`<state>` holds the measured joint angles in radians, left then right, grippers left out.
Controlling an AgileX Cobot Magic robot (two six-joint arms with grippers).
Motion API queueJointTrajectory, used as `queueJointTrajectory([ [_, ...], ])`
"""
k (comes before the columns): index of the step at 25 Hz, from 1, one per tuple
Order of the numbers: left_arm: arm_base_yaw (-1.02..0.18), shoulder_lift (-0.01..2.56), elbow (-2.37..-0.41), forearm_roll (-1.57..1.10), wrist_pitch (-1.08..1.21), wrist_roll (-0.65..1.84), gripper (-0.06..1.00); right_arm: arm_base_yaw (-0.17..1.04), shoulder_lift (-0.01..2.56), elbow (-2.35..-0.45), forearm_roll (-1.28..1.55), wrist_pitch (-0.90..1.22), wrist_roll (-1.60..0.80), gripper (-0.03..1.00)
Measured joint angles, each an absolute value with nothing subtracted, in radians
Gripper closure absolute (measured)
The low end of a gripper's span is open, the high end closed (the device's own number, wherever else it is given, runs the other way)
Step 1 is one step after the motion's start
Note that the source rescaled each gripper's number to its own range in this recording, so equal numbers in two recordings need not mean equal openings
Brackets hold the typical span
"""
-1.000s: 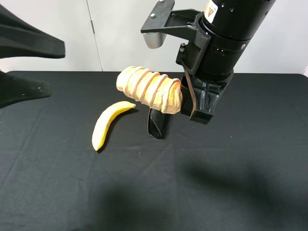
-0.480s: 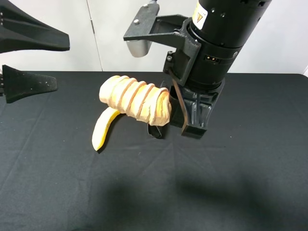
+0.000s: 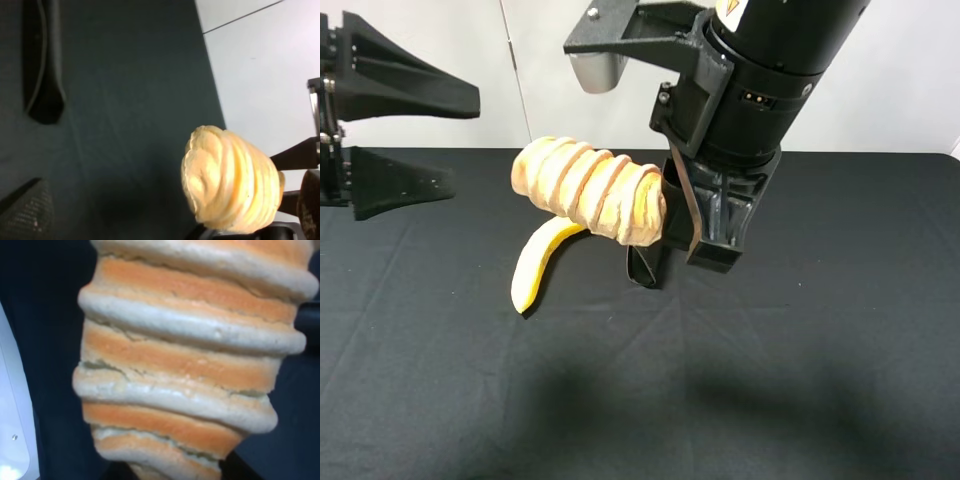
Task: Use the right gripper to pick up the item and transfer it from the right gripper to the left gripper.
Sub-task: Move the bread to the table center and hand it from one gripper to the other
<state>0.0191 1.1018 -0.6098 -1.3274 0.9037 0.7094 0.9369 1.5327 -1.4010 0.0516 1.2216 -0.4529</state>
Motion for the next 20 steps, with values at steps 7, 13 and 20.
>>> queueJointTrajectory([
  [7,-0.070,1.200,-0.610,-1.407,0.904,0.781,-0.03,0.937,1.533,-1.402,0.052,1.223,-0.453,0.95],
  [13,-0.232,1.292,-0.610,-1.523,0.839,0.867,-0.03,0.937,1.533,-1.402,0.051,1.223,-0.453,0.95],
  [20,-0.304,1.386,-0.635,-1.697,0.865,0.967,-0.03,0.937,1.533,-1.402,0.051,1.223,-0.453,0.95],
])
